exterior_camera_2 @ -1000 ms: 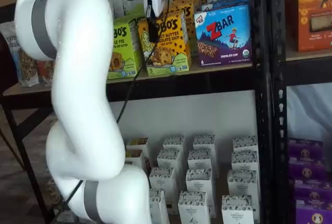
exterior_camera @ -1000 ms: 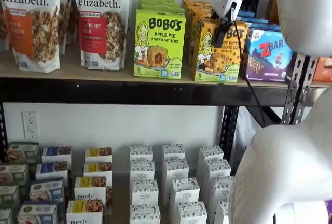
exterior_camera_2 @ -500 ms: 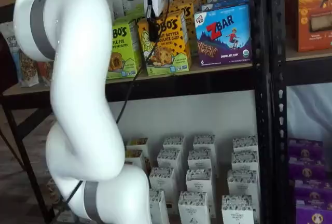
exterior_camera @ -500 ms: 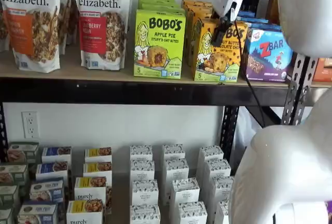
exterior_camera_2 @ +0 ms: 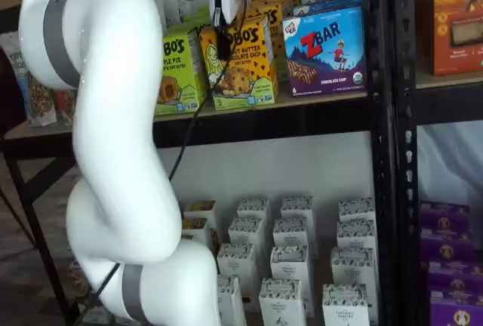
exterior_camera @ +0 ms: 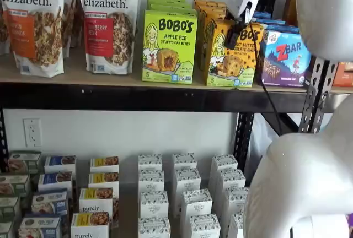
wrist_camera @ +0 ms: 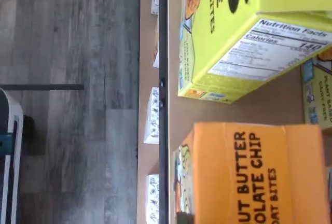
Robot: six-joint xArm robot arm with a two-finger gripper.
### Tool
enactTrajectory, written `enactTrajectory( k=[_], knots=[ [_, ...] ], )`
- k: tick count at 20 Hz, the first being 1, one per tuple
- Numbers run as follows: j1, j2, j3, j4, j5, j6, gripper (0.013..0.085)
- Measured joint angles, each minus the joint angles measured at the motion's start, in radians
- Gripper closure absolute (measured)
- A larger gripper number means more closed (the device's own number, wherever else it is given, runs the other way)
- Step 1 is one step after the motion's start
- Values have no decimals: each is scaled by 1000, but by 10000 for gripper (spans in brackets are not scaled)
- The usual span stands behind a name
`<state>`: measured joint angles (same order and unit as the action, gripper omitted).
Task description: Pick up the orange box on the top shelf, the fifth box from the left
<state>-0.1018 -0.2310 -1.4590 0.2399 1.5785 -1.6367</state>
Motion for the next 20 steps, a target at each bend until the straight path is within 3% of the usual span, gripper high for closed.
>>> enactTrajectory(
  k=[7, 20],
  knots=[
    [22, 0, -23, -31, 12, 21, 770],
    [54, -8, -96, -72, 119, 60, 770]
  ],
)
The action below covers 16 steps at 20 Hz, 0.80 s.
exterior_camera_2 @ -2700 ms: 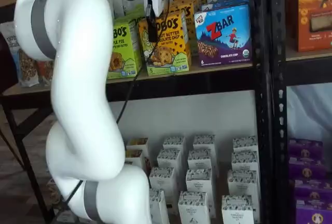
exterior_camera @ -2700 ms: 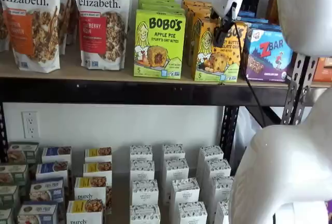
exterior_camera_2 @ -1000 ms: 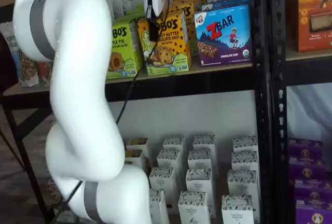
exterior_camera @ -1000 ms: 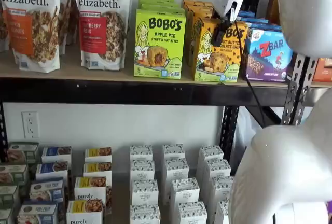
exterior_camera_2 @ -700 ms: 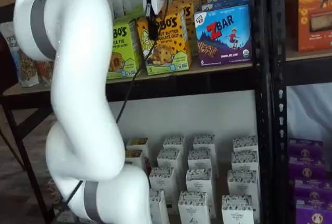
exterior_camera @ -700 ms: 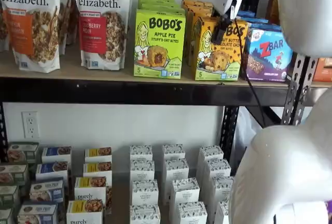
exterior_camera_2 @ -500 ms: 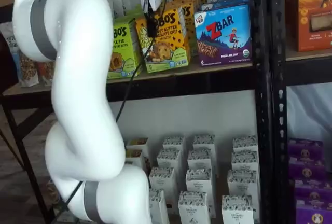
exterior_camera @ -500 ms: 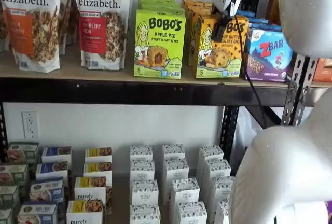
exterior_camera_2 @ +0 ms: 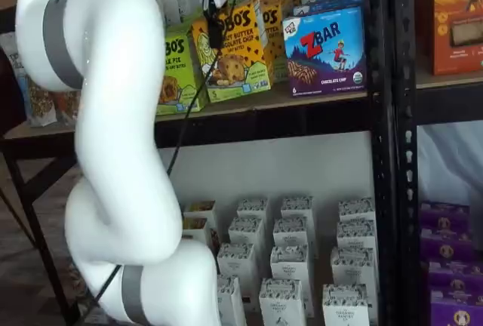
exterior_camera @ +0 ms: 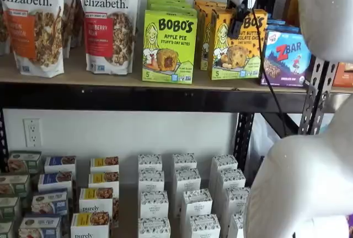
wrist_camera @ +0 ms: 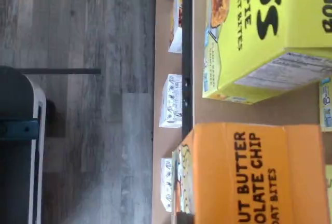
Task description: Pick up the orange box on the top shelf, the fifth box from the left
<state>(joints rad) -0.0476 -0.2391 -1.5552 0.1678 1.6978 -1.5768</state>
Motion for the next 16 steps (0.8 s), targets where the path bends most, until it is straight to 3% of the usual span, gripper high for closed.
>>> enactTrajectory(
  k=[16],
  knots=[
    [-7, -188, 133, 15, 66, 6, 770]
  ],
)
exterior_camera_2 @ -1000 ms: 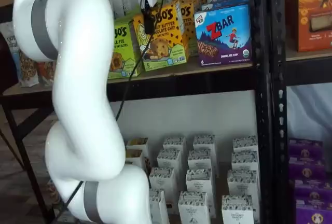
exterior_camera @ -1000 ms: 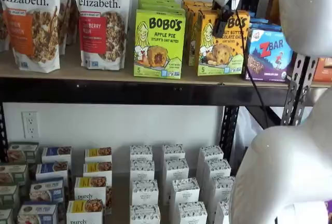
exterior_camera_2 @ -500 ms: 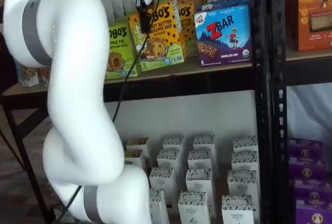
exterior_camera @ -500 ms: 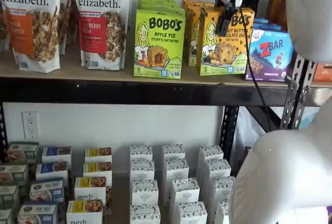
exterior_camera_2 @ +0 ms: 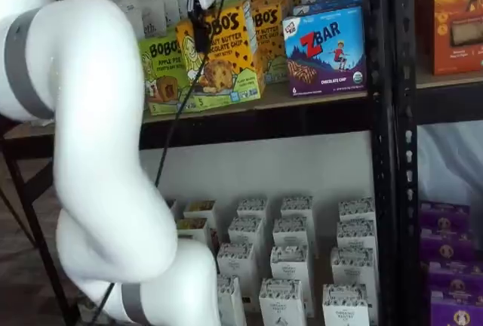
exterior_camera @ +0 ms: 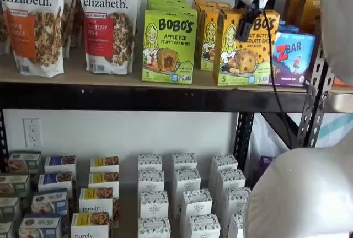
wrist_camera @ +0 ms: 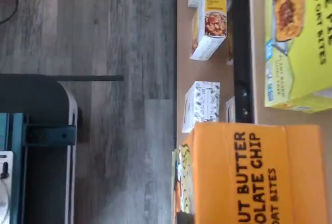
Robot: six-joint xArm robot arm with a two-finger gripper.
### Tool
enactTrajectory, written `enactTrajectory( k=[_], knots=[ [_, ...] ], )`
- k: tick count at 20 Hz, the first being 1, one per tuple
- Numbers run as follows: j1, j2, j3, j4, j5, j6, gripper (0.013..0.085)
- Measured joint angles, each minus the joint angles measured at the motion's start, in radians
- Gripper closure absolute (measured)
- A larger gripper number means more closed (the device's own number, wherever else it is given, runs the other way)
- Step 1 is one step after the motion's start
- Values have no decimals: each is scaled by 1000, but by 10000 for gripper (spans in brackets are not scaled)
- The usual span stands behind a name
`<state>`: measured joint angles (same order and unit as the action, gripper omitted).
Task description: Pick up the orange box on the top shelf, the fifth box from the left
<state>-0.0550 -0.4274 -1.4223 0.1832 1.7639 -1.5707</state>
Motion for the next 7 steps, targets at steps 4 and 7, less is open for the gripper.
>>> enactTrajectory(
  k=[4, 7],
  knots=[
    [2, -57, 51, -20, 15, -3, 770],
    [0, -90, 83, -22, 20, -5, 770]
  ],
)
